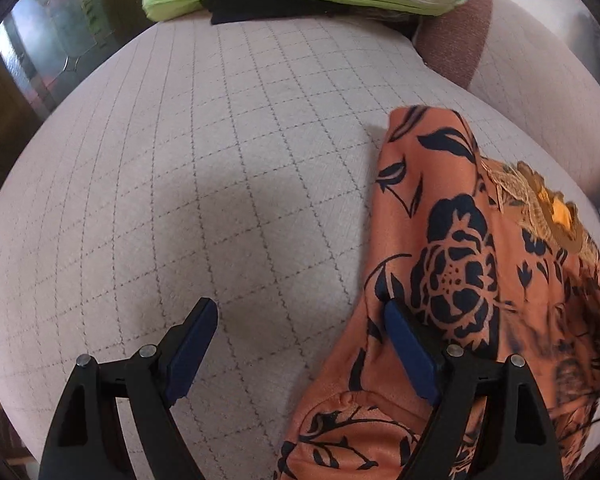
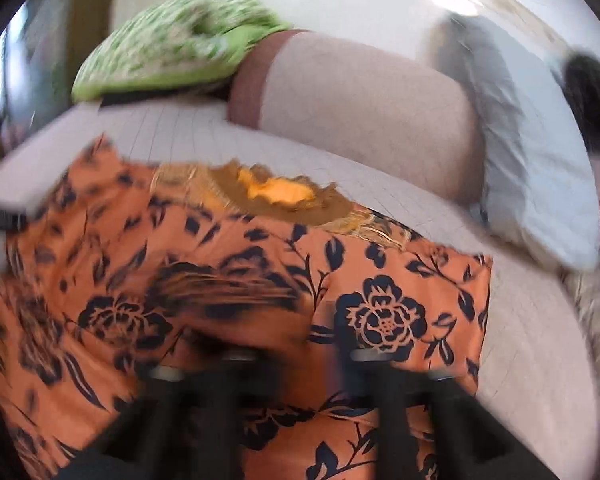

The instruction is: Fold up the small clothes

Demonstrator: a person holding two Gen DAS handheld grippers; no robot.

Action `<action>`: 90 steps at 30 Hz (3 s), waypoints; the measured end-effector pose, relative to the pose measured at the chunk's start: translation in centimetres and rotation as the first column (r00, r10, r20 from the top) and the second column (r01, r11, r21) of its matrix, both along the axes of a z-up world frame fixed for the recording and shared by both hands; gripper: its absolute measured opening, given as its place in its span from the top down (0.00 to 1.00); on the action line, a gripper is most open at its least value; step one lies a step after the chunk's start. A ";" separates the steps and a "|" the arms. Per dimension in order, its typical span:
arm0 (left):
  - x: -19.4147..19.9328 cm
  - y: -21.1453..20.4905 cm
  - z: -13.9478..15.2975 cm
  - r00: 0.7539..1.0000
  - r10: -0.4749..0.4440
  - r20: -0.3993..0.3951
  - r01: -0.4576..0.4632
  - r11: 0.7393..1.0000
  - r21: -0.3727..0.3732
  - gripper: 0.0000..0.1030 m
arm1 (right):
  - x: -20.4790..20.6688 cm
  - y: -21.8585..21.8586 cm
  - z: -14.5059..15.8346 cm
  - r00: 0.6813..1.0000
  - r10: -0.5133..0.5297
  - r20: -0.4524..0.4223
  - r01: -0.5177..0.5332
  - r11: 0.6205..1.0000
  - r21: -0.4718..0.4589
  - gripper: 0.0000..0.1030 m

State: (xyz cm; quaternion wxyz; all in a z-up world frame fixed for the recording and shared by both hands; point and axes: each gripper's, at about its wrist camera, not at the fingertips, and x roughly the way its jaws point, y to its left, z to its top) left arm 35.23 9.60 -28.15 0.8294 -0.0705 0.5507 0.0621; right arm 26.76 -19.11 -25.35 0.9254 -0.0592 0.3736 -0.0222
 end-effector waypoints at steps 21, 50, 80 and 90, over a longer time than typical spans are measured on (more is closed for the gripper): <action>0.1 -2.8 4.2 0.984 -0.093 0.154 0.063 0.980 0.189 0.15 | -1.2 -17.5 0.7 0.952 -0.274 -0.136 0.301 0.760 0.576 0.78; -9.7 -2.8 8.5 0.944 -0.205 0.258 0.176 0.975 0.133 0.13 | -8.1 -10.9 3.6 1.000 -0.009 0.006 0.006 0.902 0.433 0.80; -35.6 -7.5 22.9 0.798 -0.322 0.510 0.172 0.932 0.320 0.05 | -33.8 -1.2 15.9 0.955 0.105 0.276 -0.183 0.943 0.277 0.25; -36.9 -6.5 23.8 0.798 -0.313 0.515 0.167 0.936 0.309 0.05 | -34.5 0.8 16.6 0.952 0.114 0.284 -0.195 0.941 0.277 0.25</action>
